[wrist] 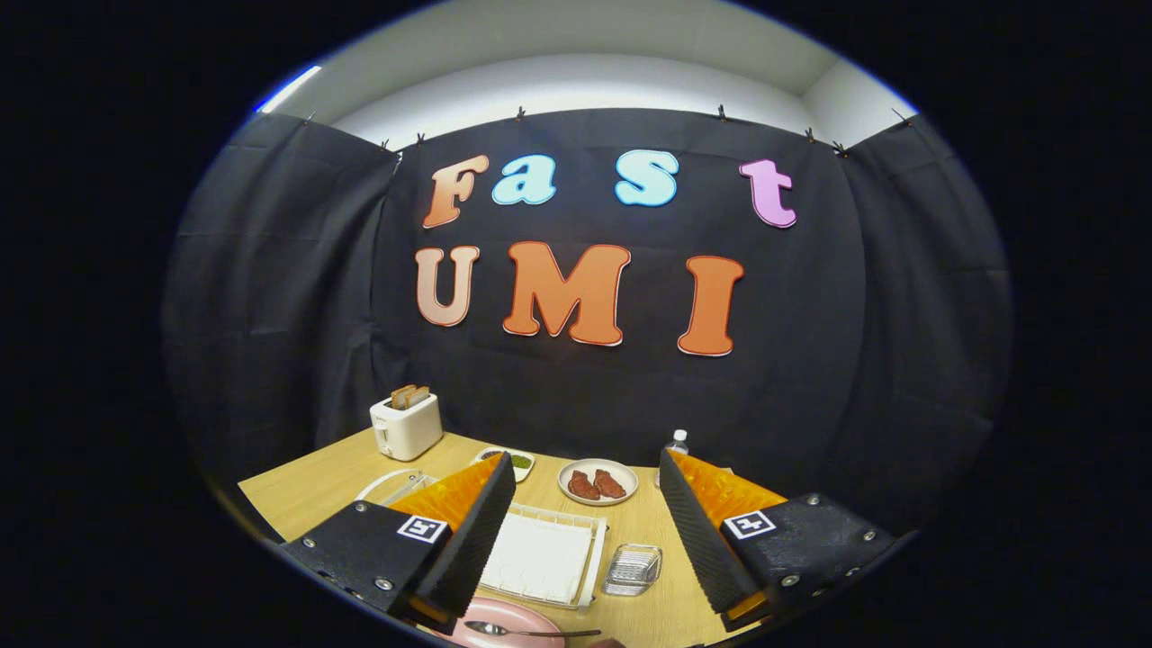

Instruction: Take the plate from the dish rack, then take the spoon from the basket and place it into the plate.

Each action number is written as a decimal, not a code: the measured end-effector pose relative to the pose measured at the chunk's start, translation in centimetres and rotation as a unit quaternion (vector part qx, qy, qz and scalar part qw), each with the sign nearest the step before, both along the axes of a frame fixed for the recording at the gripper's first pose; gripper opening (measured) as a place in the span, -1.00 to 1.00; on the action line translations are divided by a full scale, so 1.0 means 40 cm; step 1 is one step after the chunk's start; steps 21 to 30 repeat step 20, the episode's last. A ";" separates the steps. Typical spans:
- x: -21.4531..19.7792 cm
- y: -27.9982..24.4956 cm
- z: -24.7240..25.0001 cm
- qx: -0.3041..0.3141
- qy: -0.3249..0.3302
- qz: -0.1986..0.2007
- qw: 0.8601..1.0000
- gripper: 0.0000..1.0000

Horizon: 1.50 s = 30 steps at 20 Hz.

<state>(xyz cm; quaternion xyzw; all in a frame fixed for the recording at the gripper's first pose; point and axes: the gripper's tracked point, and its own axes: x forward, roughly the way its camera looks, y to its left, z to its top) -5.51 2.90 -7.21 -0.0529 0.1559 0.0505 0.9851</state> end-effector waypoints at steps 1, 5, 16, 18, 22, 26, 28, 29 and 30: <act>-0.001 0.000 0.006 0.000 -0.004 0.003 1.000 0.92; 0.002 0.007 0.024 0.012 -0.021 0.005 1.000 0.92; 0.016 0.016 0.134 0.012 -0.097 0.013 0.995 0.92; 0.016 0.019 0.148 0.009 -0.104 0.010 0.994 0.91; 0.020 0.020 0.159 0.009 -0.109 0.006 0.994 0.91; 0.020 0.020 0.159 0.009 -0.109 0.006 0.994 0.91; 0.020 0.020 0.159 0.009 -0.109 0.006 0.994 0.91; 0.020 0.020 0.159 0.009 -0.109 0.006 0.994 0.91; 0.020 0.020 0.159 0.009 -0.109 0.006 0.994 0.91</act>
